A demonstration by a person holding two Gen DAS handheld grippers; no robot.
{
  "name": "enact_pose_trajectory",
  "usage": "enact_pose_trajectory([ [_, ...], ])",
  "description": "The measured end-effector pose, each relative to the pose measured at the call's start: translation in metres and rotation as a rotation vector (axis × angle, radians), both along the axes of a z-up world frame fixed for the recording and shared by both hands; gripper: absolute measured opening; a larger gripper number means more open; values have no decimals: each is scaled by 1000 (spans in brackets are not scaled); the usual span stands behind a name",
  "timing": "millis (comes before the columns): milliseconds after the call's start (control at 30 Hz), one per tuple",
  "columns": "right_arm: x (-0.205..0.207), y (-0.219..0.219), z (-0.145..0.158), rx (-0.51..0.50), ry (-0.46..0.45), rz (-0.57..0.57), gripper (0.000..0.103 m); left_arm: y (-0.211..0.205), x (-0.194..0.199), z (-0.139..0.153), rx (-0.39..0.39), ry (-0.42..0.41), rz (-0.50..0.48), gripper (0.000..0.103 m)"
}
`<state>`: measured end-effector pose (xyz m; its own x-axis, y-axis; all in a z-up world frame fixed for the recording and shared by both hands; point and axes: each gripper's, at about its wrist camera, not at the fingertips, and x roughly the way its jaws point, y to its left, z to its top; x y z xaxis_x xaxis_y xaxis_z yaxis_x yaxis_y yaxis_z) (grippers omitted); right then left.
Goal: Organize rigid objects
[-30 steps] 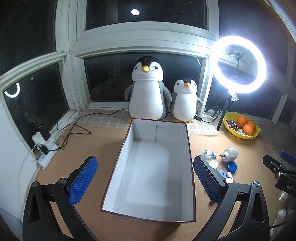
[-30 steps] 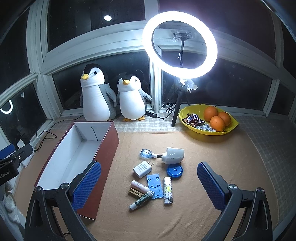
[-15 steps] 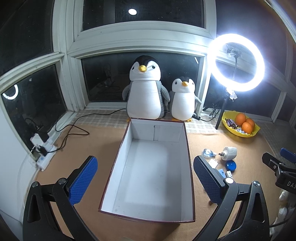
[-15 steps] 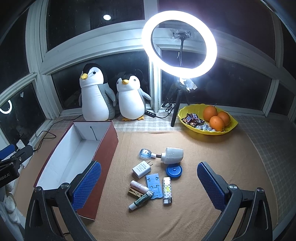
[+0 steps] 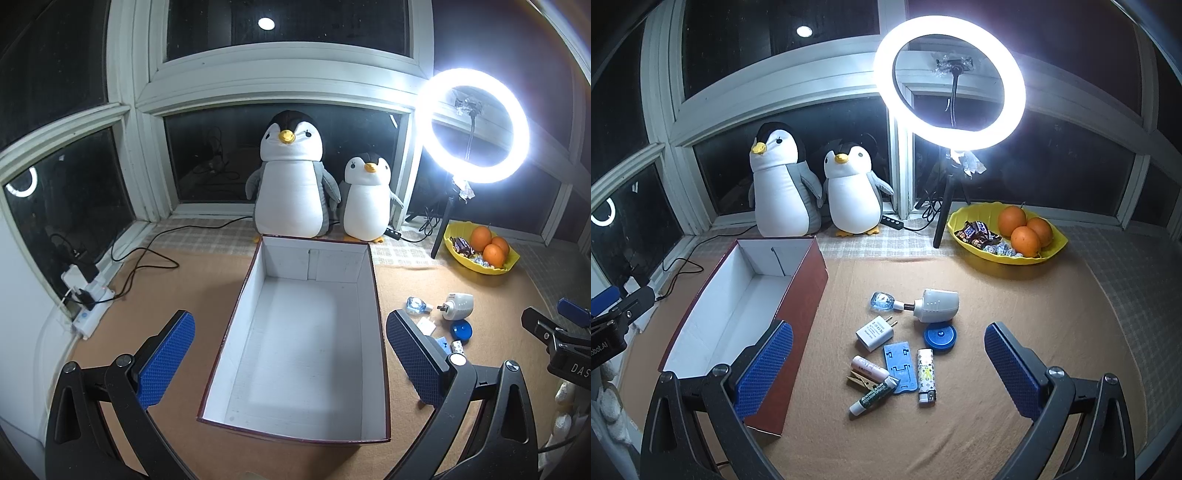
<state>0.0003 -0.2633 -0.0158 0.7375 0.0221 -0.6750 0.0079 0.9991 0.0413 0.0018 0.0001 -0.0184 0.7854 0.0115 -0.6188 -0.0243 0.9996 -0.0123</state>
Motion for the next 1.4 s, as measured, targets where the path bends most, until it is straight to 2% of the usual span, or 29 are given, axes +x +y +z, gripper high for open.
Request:
enact_pose_trajectory([
  [867, 1, 1, -7, -6, 19, -4, 103, -1, 3, -5, -2, 18, -7, 103],
  [1133, 6, -5, -16, -7, 45, -14, 103, 9, 11, -21, -1, 57, 14, 103],
  [1400, 8, -17, -27, -10, 75, -43, 103, 45, 22, -55, -10, 151, 88, 102],
])
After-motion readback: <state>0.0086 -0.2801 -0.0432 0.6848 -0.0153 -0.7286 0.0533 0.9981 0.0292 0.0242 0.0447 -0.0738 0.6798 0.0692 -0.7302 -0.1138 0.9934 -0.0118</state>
